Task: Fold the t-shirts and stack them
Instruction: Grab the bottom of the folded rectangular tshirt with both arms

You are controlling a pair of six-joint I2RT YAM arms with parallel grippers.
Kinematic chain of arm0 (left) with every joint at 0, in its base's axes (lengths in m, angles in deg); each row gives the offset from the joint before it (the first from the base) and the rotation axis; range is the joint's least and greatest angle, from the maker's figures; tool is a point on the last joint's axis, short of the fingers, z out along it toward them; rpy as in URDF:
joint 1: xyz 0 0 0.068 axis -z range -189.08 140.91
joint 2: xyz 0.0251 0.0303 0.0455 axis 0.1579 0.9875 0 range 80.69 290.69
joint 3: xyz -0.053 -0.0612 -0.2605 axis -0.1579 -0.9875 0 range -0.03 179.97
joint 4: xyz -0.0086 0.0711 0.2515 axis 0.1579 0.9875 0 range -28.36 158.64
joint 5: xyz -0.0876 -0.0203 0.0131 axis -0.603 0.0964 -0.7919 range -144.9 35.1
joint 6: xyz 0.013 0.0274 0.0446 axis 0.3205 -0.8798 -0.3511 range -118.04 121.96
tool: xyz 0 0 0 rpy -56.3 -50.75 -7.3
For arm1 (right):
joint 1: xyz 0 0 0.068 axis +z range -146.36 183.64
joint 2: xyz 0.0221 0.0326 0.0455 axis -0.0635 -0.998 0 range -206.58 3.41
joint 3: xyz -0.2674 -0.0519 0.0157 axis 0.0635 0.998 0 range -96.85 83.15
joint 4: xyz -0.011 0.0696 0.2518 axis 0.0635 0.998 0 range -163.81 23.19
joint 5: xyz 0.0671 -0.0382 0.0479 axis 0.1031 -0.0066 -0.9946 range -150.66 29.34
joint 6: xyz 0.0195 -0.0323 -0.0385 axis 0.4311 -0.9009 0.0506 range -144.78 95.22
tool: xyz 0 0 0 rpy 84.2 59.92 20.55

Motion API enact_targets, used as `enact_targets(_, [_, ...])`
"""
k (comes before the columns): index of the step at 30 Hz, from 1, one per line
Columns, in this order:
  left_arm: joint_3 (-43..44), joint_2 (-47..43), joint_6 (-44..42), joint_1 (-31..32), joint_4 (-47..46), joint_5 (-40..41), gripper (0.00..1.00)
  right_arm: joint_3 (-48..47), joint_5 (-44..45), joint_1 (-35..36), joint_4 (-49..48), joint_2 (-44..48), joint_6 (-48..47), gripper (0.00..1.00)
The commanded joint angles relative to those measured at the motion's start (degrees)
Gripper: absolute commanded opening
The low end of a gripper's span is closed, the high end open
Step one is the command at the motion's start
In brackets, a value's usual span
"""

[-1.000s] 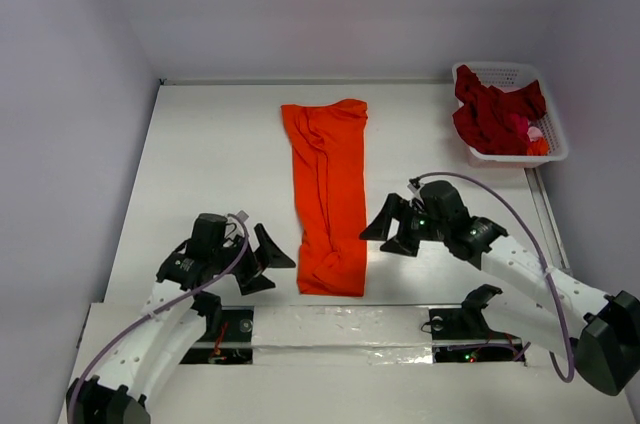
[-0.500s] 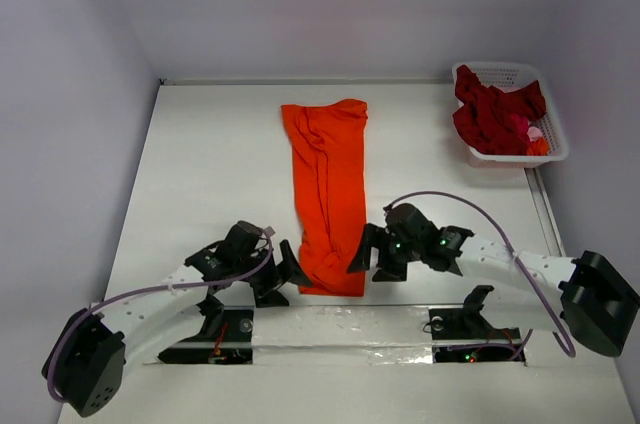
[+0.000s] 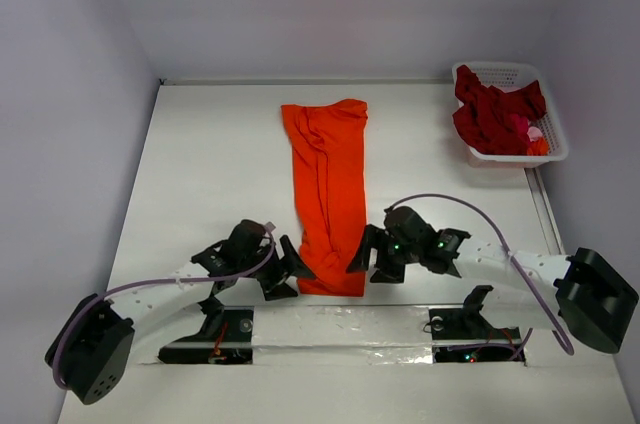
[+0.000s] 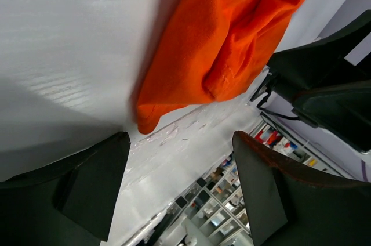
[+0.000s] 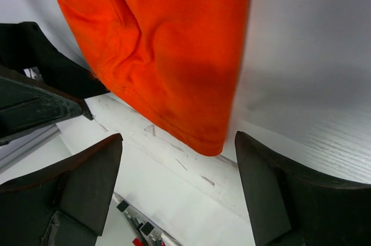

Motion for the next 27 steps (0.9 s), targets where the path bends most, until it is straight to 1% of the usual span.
enact_targets(1, [-1.1,2.5,-0.8,0.3,0.5,6.4,0.7,0.8,0.4,1.2,-3.0,-1.4,1.0,0.83])
enact_targets(7, [1.0,3.5,-1.3,0.3,3.8,11.1,0.66,1.5,-0.1,2.4,-4.1,-2.6,2.0,0.82])
enact_targets(15, [2.2,-0.2,1.6,0.3,8.2,15.7,0.54,2.0,0.4,3.5,-4.2,-1.9,3.0,0.75])
enact_targets(17, [2.9,0.6,1.0,0.8,8.0,15.6,0.53,1.8,0.7,3.5,-3.9,-1.9,3.0,0.74])
enact_targets(22, [6.1,6.4,-0.6,1.9,7.9,16.4,0.55,0.3,0.9,3.5,-3.5,-2.8,2.0,0.74])
enact_targets(27, [6.7,9.6,0.8,3.5,5.8,16.5,0.56,-1.0,1.6,4.0,-2.8,-4.2,1.5,0.74])
